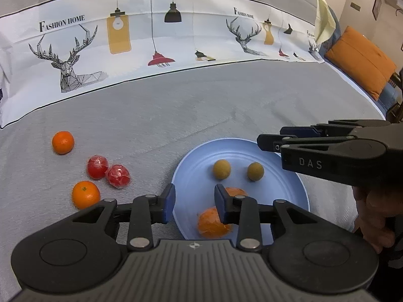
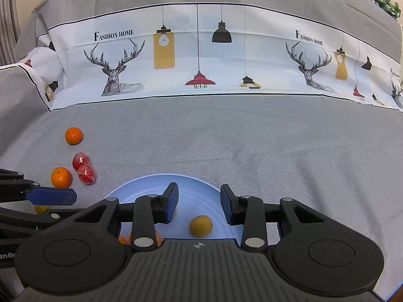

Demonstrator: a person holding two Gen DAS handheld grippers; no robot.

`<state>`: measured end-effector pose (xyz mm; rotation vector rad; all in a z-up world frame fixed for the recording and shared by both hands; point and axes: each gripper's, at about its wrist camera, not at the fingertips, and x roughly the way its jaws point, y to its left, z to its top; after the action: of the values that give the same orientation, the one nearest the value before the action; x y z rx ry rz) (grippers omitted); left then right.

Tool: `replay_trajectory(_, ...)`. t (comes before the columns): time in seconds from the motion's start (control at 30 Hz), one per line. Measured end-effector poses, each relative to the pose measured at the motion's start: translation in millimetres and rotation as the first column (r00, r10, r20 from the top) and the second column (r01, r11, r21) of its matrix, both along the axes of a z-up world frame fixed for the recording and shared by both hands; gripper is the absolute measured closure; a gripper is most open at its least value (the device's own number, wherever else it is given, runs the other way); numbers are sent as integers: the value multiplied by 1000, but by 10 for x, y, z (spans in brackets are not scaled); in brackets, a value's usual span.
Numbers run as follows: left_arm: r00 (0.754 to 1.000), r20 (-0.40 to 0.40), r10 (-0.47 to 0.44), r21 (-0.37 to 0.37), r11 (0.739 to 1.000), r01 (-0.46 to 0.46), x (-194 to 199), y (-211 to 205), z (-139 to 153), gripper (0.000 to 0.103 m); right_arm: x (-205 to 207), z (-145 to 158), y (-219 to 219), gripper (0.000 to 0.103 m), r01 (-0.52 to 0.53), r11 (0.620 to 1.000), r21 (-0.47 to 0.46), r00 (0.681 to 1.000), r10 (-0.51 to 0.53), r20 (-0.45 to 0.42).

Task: Organize fruits
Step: 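Move left gripper to a mandarin while right gripper reaches a red wrapped fruit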

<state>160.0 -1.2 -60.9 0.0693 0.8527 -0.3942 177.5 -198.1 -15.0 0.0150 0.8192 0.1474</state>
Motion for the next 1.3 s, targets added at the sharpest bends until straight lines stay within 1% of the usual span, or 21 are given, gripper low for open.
replay_trajectory(0.13,1000,5,13,-1,1000,-13,12,21,6,71,-3,2,5,64,1,1000,0,1000,-1,1)
replay_trajectory(0.2,1000,8,21,-2,1000,-21,14,29,12,71,-8,4,11,64,1,1000,0,1000,-1,3)
replay_trajectory(0.27,999,13,30,-1,1000,-30,19,41,17,78,-14,5,17,64,1,1000,2,1000,-1,5)
replay_trajectory(0.33,999,17,42,-4,999,-42,29,63,29,78,-17,12,25,65,2,1000,4,1000,-2,8)
replay_trajectory(0.4,998,21,62,-14,998,-62,46,104,44,81,-24,19,17,65,1,1000,6,1000,-1,12)
replay_trajectory(0.5,994,23,109,-39,993,-108,82,203,82,82,-25,34,21,65,4,1000,15,1000,-4,19)
replay_trajectory(0.57,987,23,157,-68,985,-155,112,315,118,83,-37,57,20,65,7,1000,21,999,-7,34)
replay_trajectory(0.6,982,21,188,-87,979,-186,127,390,141,83,-44,70,16,67,9,1000,24,999,-10,44)
replay_trajectory(0.63,974,17,227,-108,968,-224,141,479,165,83,-52,86,17,71,10,1000,29,998,-11,56)
replay_trajectory(0.67,960,8,280,-131,952,-277,159,588,187,82,-55,104,16,74,9,999,37,998,-11,68)
replay_trajectory(0.7,941,-12,337,-159,929,-334,184,718,203,82,-57,120,20,78,6,999,44,997,-10,79)
replay_trajectory(0.8,862,-117,493,-251,825,-506,233,1150,172,82,-70,171,35,79,-10,998,70,994,2,113)
replay_trajectory(0.87,799,-192,569,-284,747,-601,240,1390,116,82,-63,198,59,79,-25,996,85,992,14,126)
replay_trajectory(0.93,738,-263,621,-300,675,-674,236,1573,45,82,-48,208,94,79,-45,994,102,991,32,127)
replay_trajectory(0.97,720,-294,628,-310,650,-694,247,1639,19,82,-35,204,120,79,-59,992,113,992,45,121)
replay_trajectory(1.0,711,-324,624,-322,634,-703,254,1689,-13,82,-18,200,150,79,-71,990,122,992,57,116)
replay_trajectory(1.03,706,-347,617,-330,625,-708,262,1706,-38,82,0,195,190,79,-86,988,130,991,72,111)
replay_trajectory(1.07,705,-358,613,-327,625,-709,270,1701,-48,82,11,194,234,79,-98,986,134,991,83,108)
replay_trajectory(1.1,707,-357,611,-320,631,-707,288,1691,-47,82,26,194,281,79,-109,984,140,990,94,107)
replay_trajectory(1.23,735,-337,588,-292,677,-676,318,1598,-32,81,93,163,509,79,-166,972,164,984,153,93)
replay_trajectory(1.3,737,-333,588,-275,687,-672,319,1560,-58,77,137,132,651,79,-202,965,166,978,191,80)
